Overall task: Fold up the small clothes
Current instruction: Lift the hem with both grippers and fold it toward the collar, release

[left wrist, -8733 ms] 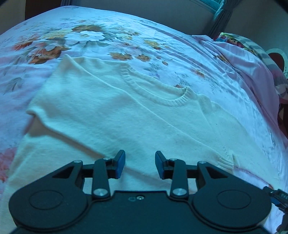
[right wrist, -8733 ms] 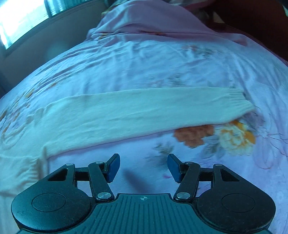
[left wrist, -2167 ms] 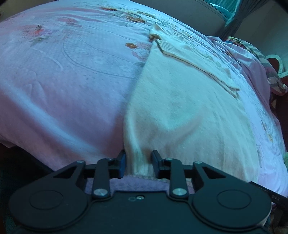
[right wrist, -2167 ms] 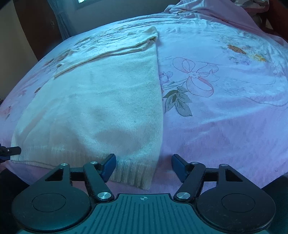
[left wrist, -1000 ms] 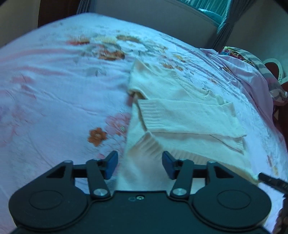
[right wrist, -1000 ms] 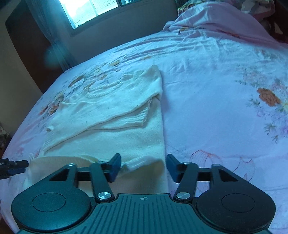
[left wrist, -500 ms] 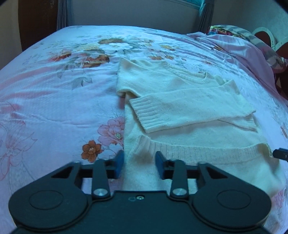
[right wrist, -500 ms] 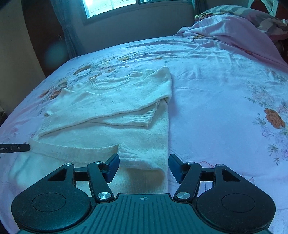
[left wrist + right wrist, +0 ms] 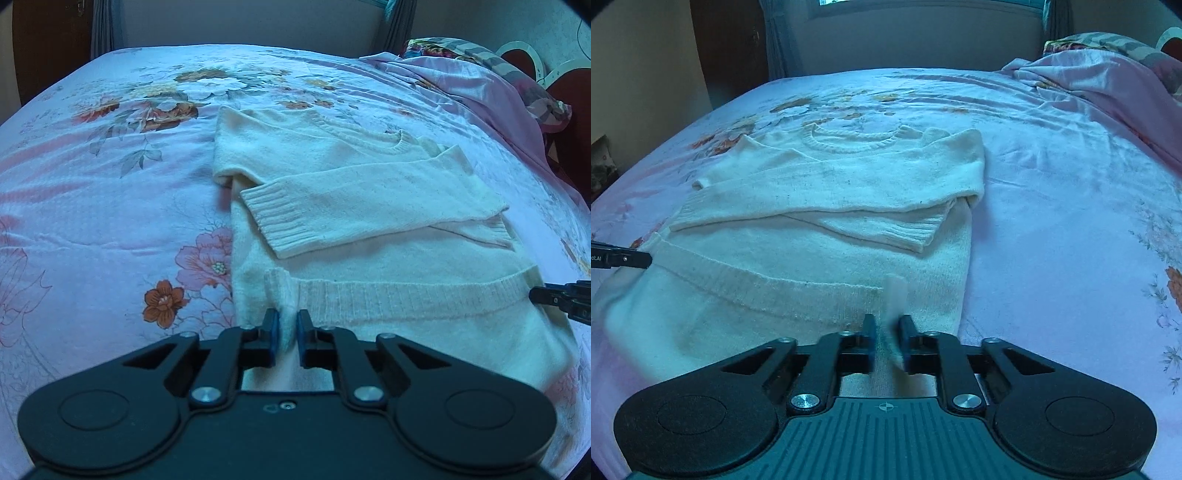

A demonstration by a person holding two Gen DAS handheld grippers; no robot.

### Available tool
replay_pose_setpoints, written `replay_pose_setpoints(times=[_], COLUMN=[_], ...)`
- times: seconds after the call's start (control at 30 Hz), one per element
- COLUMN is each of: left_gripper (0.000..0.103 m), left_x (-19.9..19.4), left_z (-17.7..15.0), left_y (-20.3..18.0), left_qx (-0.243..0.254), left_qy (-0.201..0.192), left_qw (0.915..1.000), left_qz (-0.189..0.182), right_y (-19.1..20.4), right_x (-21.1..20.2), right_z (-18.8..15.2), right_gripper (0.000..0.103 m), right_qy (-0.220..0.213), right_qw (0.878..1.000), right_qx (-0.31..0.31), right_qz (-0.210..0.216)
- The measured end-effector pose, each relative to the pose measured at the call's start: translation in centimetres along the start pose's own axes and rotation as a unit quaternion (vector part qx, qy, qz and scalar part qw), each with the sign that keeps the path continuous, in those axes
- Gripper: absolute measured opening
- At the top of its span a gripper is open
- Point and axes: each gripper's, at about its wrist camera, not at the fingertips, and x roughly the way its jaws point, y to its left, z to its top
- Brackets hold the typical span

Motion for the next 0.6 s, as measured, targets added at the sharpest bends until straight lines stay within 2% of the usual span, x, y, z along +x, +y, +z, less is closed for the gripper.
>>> replay_pose_setpoints(times=[0.1,0.17,0.23,0.3,0.37,0.4,0.47,0.6], left_gripper=[0.009,0.017,0.02,0.018,0.006,0.006,0.006,0.006], left_x=[0.3,0.5,0.7,0.9,0.6,0.2,-1.0,-2.7], left_z=[0.1,0.3,0.4,0.3,0.3,0.2,0.4,1.9], left_y=[0.0,0.1,0.2,0.0,-0.2,-0.4,-0.6,-0.7], left_qx=[0.007,0.002,-0.006,-0.007,-0.014,-0.019,-0.025,-0.044], left_qy=[0.001,0.001,0.005,0.007,0.003,-0.005,-0.028,-0.063], left_qw=[1.0,0.9999,0.9998,0.9997,0.9997,0.9996,0.999,0.997], left_qz=[0.006,0.014,0.016,0.021,0.019,0.023,0.026,0.009], right_y=[-0.6,-0.8,-1.0,-1.1,-1.0,-1.0,-1.1,-1.2], right_x=[0.1,0.3,0.6,0.7,0.5,0.2,-0.8,-3.2], right_z=[0.2,0.4,0.5,0.6,0.6,0.6,0.6,1.8], right_gripper=[0.013,0.013,0.013,0.013,0.01,0.003,0.003,0.003], right_qy=[-0.003,0.0,0.007,0.012,0.011,0.008,-0.014,-0.068], right_qw=[1.0,1.0,1.0,1.0,1.0,0.999,0.999,0.996], right_qx=[0.002,0.006,0.009,0.016,0.021,0.026,0.044,0.06], right_qz=[0.0,0.009,0.012,0.015,0.015,0.016,0.02,0.013])
